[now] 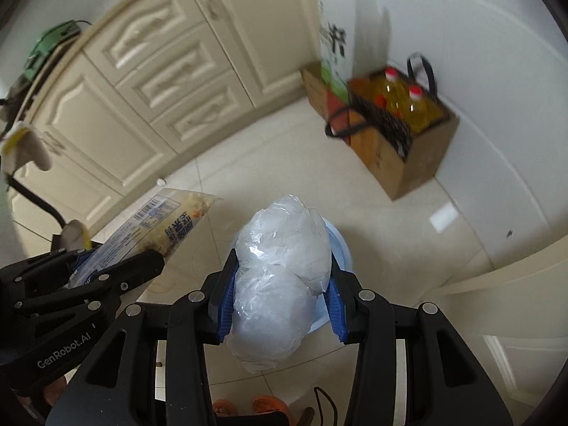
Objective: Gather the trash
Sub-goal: 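Carry the snack bar and plastic bag to the blue bin and release both, then grasp the milk carton with the left tool while the right tool grasps a clear bag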
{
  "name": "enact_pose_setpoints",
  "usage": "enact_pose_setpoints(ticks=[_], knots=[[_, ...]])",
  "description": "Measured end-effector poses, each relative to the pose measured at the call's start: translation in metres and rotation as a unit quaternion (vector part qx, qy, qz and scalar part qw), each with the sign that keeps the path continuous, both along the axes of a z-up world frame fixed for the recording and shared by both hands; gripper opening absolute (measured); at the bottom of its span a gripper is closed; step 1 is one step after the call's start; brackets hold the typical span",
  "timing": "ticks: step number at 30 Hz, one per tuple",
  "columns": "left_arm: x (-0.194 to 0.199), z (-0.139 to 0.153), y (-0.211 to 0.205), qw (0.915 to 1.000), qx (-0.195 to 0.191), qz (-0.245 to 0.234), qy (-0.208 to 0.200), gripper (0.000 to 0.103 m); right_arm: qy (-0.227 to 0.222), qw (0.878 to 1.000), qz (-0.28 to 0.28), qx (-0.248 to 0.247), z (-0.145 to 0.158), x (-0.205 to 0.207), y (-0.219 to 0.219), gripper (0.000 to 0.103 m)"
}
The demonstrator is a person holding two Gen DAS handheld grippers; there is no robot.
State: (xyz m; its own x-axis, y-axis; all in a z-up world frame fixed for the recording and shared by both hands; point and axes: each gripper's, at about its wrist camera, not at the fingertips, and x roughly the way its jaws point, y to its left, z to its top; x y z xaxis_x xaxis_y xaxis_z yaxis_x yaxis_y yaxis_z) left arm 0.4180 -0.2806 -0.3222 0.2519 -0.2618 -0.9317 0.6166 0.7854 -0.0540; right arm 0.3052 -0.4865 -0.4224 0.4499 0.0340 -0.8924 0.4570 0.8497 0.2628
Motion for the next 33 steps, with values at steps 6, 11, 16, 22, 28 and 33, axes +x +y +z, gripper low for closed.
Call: enact_pose_setpoints(ticks=[6, 11, 16, 22, 28, 33], knots=[[0.025, -0.042, -0.033, 0.9999, -0.003, 0.004, 0.013, 0.031, 0.033, 0.999, -0.006, 0.019, -0.049, 0.006, -0.015, 0.043], [0.029, -0.063, -0.042, 0.9997, 0.018, 0.016, 0.009, 0.041, 0.058, 0.998, -0.001, 0.036, -0.077, 0.010, -0.012, 0.043], [0.016, -0.053, -0.033, 0.9987, 0.036, 0.037, -0.004, 0.050, 0.062, 0.997, 0.013, 0.047, -0.085, 0.020, 0.001, 0.046], [-0.008, -0.011, -0.024, 0.9982, 0.017, 0.050, -0.028, 0.061, 0.053, 0.998, 0.024, 0.027, -0.062, 0.028, 0.013, 0.072], [-0.048, 0.044, -0.003, 0.9963, -0.010, 0.049, -0.069, 0.064, 0.023, 0.999, 0.023, 0.015, -0.006, 0.014, 0.020, 0.078], [-0.099, 0.104, 0.040, 0.9873, -0.048, 0.056, -0.141, 0.065, -0.024, 0.999, 0.031, -0.015, 0.069, -0.009, 0.045, 0.084]])
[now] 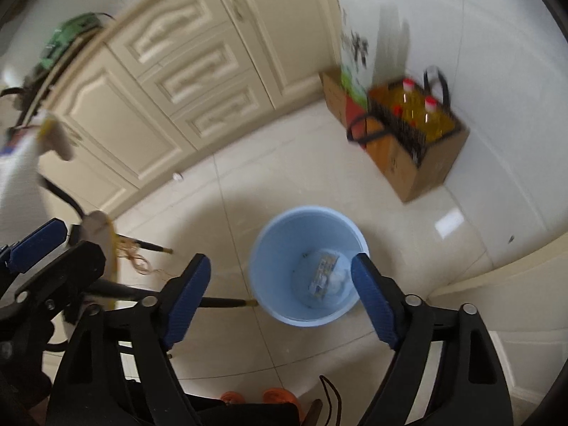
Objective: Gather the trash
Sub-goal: 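Grasp the milk carton with the left tool while the right tool grasps a clear bag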
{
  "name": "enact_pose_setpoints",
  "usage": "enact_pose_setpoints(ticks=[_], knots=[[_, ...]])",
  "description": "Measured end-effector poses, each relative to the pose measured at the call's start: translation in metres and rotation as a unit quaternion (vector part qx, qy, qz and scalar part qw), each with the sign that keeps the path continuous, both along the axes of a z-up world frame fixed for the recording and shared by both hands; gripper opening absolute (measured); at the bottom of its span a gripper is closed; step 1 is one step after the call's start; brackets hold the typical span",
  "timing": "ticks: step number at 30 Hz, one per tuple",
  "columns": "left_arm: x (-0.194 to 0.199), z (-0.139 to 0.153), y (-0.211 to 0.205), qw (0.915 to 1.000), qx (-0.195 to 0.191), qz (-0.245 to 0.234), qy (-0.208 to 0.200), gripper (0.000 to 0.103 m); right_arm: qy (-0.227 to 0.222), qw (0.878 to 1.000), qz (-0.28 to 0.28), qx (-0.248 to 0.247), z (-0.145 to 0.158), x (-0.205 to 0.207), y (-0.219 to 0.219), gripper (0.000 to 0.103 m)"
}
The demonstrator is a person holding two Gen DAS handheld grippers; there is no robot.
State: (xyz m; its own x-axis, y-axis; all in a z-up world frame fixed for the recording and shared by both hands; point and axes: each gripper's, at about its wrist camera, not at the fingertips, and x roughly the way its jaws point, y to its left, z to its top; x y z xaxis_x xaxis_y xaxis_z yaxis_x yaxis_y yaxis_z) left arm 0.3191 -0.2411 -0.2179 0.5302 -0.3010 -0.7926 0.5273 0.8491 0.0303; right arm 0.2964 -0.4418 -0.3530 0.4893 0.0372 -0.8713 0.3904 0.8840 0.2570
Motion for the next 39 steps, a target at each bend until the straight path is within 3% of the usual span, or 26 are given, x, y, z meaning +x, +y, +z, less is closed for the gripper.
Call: enact_pose_setpoints(ticks=[6, 10, 12, 16, 22, 27, 34, 39], knots=[[-0.058, 0.066, 0.068, 0.9923, -0.026, 0.041, -0.114, 0.072, -0.071, 0.996, 0.026, -0.045, 0.094, -0.020, 0.048, 0.090], [-0.089, 0.101, 0.126, 0.9834, -0.051, 0.075, -0.157, 0.074, -0.126, 0.987, 0.061, -0.077, 0.159, -0.030, 0.098, 0.093], [-0.103, 0.117, 0.162, 0.9778, -0.068, 0.098, -0.173, 0.082, -0.150, 0.981, 0.079, -0.091, 0.184, -0.032, 0.123, 0.099], [-0.131, 0.132, 0.233, 0.9665, -0.073, 0.143, -0.200, 0.091, -0.184, 0.970, 0.120, -0.100, 0.215, -0.030, 0.171, 0.103], [-0.148, 0.124, 0.305, 0.9535, -0.052, 0.213, -0.207, 0.094, -0.188, 0.960, 0.184, -0.098, 0.221, -0.006, 0.241, 0.103], [-0.132, 0.095, 0.350, 0.9471, -0.030, 0.270, -0.171, 0.095, -0.172, 0.957, 0.210, -0.101, 0.205, 0.019, 0.278, 0.103], [-0.087, 0.038, 0.386, 0.9445, -0.009, 0.314, -0.098, 0.095, -0.136, 0.959, 0.228, -0.102, 0.174, 0.057, 0.300, 0.103], [-0.046, 0.019, 0.382, 0.9499, -0.020, 0.307, -0.054, 0.095, -0.114, 0.961, 0.230, -0.105, 0.155, 0.087, 0.307, 0.103]])
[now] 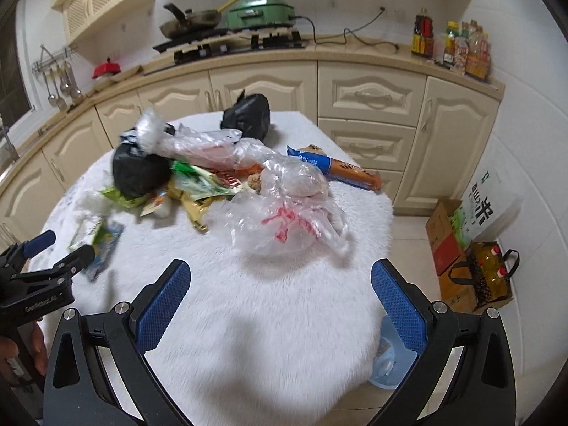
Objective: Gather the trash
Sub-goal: 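Grasp the milk carton with the left tool while the right tool grasps a clear bag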
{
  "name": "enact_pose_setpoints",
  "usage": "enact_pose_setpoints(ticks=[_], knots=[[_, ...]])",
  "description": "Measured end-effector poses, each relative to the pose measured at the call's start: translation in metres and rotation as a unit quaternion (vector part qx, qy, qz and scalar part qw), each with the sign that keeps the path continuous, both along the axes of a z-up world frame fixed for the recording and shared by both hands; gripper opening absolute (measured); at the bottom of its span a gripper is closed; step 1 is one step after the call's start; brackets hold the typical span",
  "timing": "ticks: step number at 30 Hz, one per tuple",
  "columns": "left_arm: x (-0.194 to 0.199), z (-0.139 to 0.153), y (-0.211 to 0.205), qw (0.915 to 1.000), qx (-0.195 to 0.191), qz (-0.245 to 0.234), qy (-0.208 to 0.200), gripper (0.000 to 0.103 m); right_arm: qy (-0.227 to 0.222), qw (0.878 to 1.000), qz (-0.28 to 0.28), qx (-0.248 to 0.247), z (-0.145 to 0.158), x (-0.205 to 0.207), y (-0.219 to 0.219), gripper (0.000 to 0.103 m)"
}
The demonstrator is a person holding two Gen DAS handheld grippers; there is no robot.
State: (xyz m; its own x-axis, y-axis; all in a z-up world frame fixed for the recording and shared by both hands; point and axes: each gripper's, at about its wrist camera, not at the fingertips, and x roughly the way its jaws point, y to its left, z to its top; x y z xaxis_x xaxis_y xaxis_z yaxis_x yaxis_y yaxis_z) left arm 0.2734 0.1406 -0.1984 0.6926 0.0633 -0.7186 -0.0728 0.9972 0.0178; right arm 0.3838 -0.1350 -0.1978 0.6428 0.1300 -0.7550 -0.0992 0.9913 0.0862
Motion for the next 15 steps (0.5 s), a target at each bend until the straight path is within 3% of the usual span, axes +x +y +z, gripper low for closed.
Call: enact_pose_setpoints(ticks=[3, 4, 5, 8, 12, 15], knots=[[0.016, -0.005, 0.003, 0.9998, -0.004, -0.008, 0.017, 0.089, 0.008, 1.000, -0.003, -0.008, -0.008, 0.022, 0.001, 0.103], [0.020, -0.010, 0.004, 0.9994, -0.015, -0.014, 0.028, 0.072, 0.008, 1.000, -0.006, -0.014, -0.010, 0.027, 0.002, 0.103], [0.040, -0.004, 0.017, 0.9988, -0.023, -0.017, 0.038, 0.062, 0.009, 1.000, -0.009, -0.020, -0.011, 0.032, 0.003, 0.103], [0.054, -0.003, 0.024, 0.9988, -0.019, -0.024, 0.037, 0.061, 0.005, 1.000, -0.010, -0.020, -0.013, 0.047, 0.000, 0.103], [0.044, 0.003, 0.020, 0.9990, -0.024, -0.030, 0.023, 0.061, 0.001, 0.999, -0.003, -0.037, -0.016, 0.066, 0.003, 0.103], [0.029, 0.013, 0.020, 0.9990, -0.031, -0.031, 0.010, 0.061, 0.024, 0.999, -0.002, -0.020, -0.028, 0.087, -0.001, 0.103]])
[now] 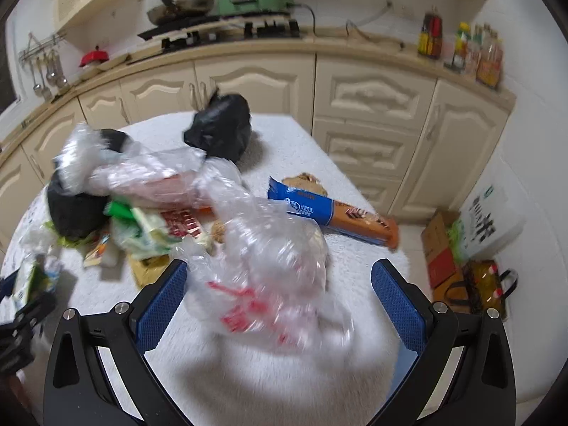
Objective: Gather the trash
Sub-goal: 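Grasp the milk carton with the left tool while the right tool grasps a clear bag, then carry the carton and clear bag over the blue bin and release both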
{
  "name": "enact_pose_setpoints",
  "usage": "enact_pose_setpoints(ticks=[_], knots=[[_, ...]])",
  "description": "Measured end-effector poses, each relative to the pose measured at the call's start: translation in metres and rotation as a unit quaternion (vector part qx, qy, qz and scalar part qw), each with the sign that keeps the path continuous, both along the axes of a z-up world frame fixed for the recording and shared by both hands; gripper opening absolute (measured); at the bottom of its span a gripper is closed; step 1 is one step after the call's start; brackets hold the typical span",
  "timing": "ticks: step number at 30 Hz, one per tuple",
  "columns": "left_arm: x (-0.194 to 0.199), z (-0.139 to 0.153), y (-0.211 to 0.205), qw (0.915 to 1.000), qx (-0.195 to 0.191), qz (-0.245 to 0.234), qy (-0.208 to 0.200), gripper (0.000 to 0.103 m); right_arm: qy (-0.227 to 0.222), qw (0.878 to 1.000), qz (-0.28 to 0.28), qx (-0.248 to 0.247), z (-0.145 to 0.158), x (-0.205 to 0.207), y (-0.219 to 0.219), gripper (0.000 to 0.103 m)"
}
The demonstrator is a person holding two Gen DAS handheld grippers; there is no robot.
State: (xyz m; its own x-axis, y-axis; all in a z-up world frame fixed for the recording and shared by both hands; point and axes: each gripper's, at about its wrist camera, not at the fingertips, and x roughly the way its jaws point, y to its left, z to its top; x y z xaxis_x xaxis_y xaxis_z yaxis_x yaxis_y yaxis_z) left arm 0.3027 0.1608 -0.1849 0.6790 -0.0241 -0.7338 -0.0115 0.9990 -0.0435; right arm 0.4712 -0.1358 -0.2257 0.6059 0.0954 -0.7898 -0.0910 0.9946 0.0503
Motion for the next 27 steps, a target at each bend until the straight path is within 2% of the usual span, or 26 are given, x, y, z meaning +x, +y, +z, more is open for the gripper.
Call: enact_pose_setpoints(ticks=[2, 3, 4, 5, 10, 16, 21, 27], knots=[[-0.005, 0.009, -0.002, 1.0000, -0.004, -0.002, -0.007, 0.061, 0.011, 1.000, 0.000, 0.017, -0.009, 0.009, -0.003, 0.103], [-0.009, 0.013, -0.003, 0.9999, -0.005, -0.003, -0.011, 0.061, 0.013, 1.000, 0.001, 0.021, -0.012, 0.012, -0.003, 0.096], [-0.020, 0.019, -0.002, 0.9999, -0.004, -0.002, -0.013, 0.061, 0.013, 0.999, 0.003, 0.033, -0.015, 0.012, -0.004, 0.086], [-0.021, 0.022, -0.002, 0.9999, -0.003, -0.002, -0.015, 0.061, 0.015, 0.999, 0.008, 0.051, -0.016, 0.012, -0.006, 0.062], [-0.026, 0.034, -0.008, 0.9997, -0.001, -0.003, -0.023, 0.061, 0.005, 0.997, 0.015, 0.075, -0.009, -0.009, -0.008, 0.058], [-0.038, 0.053, -0.036, 0.9989, 0.003, -0.020, -0.041, 0.061, -0.028, 0.991, 0.022, 0.125, 0.018, -0.061, -0.025, 0.058], [-0.051, 0.070, -0.081, 0.9968, 0.004, -0.056, -0.058, 0.061, -0.064, 0.986, 0.012, 0.155, 0.046, -0.103, -0.061, 0.058], [-0.058, 0.079, -0.163, 0.9901, -0.019, -0.129, -0.052, 0.061, -0.093, 0.986, -0.046, 0.131, 0.063, -0.149, -0.121, 0.058]])
